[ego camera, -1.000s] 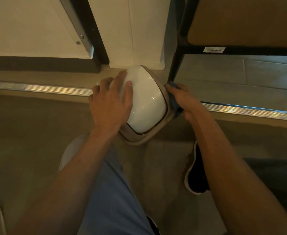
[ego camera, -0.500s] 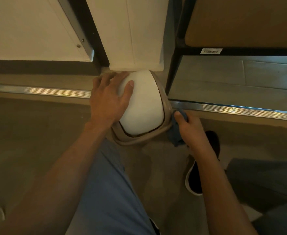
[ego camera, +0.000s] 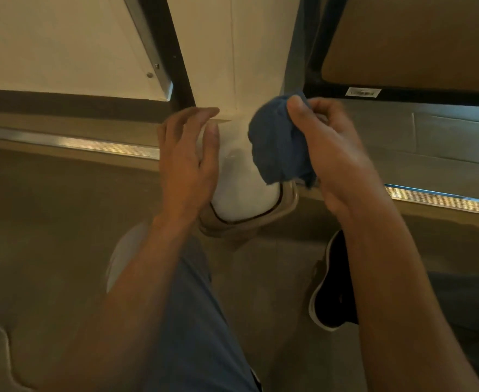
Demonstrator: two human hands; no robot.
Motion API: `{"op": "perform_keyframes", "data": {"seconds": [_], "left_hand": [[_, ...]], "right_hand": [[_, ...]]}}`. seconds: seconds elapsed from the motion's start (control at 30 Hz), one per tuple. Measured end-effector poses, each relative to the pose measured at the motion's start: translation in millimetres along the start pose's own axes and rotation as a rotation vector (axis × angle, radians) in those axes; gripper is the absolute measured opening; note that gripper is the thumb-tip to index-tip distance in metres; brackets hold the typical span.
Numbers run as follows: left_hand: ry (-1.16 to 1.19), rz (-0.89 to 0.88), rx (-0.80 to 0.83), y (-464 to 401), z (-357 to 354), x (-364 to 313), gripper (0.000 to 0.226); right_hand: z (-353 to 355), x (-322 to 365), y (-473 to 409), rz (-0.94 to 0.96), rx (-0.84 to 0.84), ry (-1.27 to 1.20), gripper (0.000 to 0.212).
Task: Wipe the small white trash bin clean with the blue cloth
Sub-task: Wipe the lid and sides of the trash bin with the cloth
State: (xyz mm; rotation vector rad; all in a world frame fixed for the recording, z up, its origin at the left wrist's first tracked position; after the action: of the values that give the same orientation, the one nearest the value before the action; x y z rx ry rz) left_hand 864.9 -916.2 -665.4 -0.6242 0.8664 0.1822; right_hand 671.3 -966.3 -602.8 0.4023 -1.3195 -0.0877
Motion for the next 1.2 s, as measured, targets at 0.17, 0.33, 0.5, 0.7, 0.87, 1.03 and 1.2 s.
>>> {"op": "perform_keyframes", "data": {"seconds": [0.17,0.33,0.5,0.7,0.87,1.03,1.2], "left_hand": [[0.518,0.277,-0.047,32.8,-3.2,-30.8,0.041],[0.513,0.475,-0.135,54.1,6.1,-21.3,0.056],[0.555,0.466,-0.269,67.0,27.6,-11.5,0.062],[1.061,0.846,-0.560,88.1,22.8,-1.3,0.053],[1.347,0.874,-0.775,108.8,23.2,7.0,0.049],[1.057,0.842,-0.968,134.3,31.5,21.7,0.042],[0.777,1.067,-0.843,152.1,-22.5,18.7,0.045]], "right_hand": [[-42.9,11.9,-11.4,-0.017,0.197,0.002,0.039],[-79.3,13.8,-12.9,-0.026,0.418,0.124,0.041],[-112.0,18.0,-5.9,0.059,0.622,0.350,0.035],[-137.9,22.2,3.3,0.334,0.813,0.774,0.031],[-134.9,34.7,-24.0,0.657,0.594,0.803,0.029],[-129.6,15.9,-66.4,0.628,0.520,0.969,0.038],[-141.0,-18.5,-82.3,0.688,0.290,1.215,0.044]]}}
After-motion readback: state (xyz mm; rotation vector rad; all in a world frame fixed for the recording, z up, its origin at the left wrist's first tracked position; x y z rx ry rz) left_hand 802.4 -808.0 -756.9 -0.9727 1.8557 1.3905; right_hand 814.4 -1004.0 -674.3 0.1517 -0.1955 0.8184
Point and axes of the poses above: each hand's wrist, its own y-axis away from the middle knuckle, its own z-axis out of the back of the hand, x = y × z, the point moved 4 cm from there along -y, towards the middle knuckle, and after that the axes turned 8 degrees about y, right-handed, at the moved point
